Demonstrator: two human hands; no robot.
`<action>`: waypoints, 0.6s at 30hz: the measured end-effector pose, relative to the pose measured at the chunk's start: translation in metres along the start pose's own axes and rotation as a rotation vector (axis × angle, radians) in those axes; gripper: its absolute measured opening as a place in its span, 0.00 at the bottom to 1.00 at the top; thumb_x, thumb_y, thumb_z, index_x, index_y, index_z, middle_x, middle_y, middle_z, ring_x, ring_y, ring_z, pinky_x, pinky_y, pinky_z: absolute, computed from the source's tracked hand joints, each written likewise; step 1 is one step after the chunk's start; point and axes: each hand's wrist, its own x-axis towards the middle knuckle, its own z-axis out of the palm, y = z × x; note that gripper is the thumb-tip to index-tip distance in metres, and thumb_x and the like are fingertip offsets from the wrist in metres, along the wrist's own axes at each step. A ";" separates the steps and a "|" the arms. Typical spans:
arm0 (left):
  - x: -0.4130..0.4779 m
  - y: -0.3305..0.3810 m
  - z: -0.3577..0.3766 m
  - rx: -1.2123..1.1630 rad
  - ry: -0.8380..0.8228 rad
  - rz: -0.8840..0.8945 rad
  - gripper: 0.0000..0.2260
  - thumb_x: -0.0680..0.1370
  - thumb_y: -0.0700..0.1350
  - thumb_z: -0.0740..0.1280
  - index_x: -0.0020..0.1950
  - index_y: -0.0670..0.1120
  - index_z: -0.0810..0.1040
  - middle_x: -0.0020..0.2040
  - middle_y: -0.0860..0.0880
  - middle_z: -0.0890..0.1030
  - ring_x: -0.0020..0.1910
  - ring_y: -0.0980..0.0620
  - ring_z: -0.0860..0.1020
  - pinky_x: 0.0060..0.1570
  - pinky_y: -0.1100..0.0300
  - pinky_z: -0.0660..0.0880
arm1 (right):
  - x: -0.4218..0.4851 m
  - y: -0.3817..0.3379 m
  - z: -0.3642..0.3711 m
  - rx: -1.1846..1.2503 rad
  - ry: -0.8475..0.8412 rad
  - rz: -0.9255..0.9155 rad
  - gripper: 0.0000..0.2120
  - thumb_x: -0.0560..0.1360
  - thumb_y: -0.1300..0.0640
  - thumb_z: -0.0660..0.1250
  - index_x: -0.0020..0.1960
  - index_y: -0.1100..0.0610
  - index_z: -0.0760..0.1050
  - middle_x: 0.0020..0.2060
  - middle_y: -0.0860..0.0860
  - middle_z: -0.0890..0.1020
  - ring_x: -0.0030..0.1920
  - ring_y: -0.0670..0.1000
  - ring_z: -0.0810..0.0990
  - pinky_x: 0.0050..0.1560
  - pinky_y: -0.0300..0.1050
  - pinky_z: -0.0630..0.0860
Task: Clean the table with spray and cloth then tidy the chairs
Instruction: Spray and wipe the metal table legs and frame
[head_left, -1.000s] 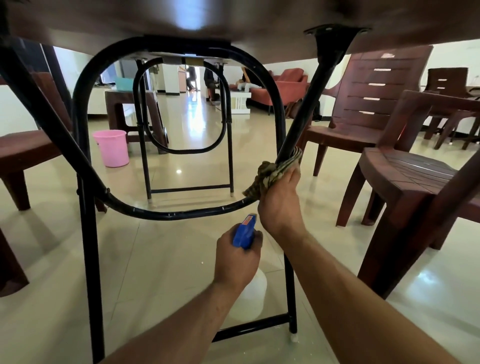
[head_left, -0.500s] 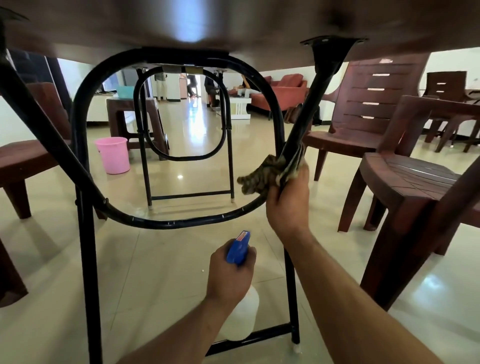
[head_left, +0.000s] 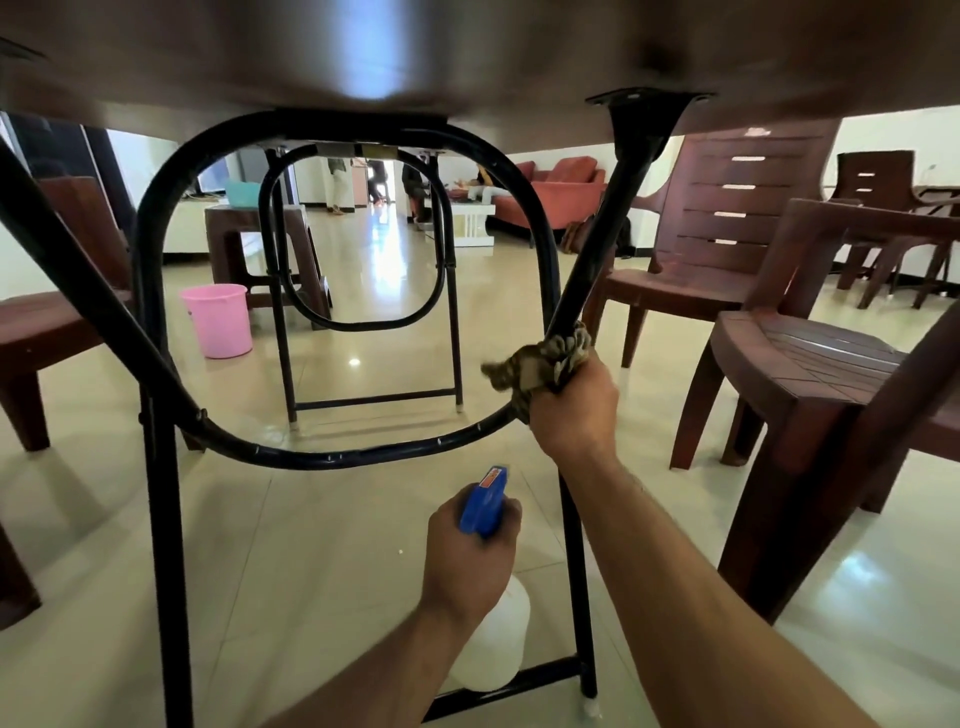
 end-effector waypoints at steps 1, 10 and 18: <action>0.001 -0.001 0.000 0.000 0.000 0.001 0.05 0.79 0.42 0.71 0.44 0.45 0.78 0.38 0.34 0.75 0.34 0.46 0.73 0.37 0.40 0.77 | -0.001 -0.001 -0.002 0.021 -0.012 0.018 0.13 0.75 0.67 0.67 0.43 0.49 0.76 0.34 0.37 0.82 0.41 0.35 0.81 0.45 0.40 0.83; 0.003 -0.012 -0.002 0.036 0.026 -0.011 0.07 0.78 0.42 0.71 0.45 0.39 0.78 0.38 0.34 0.76 0.34 0.36 0.73 0.38 0.39 0.77 | 0.018 0.014 0.009 -0.080 0.066 -0.158 0.19 0.74 0.52 0.69 0.64 0.51 0.72 0.59 0.48 0.78 0.52 0.41 0.78 0.50 0.35 0.79; 0.006 -0.006 0.000 0.061 0.039 -0.029 0.03 0.77 0.41 0.71 0.46 0.43 0.80 0.42 0.36 0.80 0.42 0.33 0.78 0.41 0.37 0.80 | 0.008 0.056 -0.006 -0.301 -0.053 0.009 0.16 0.73 0.59 0.71 0.59 0.52 0.75 0.55 0.50 0.79 0.49 0.48 0.80 0.49 0.48 0.82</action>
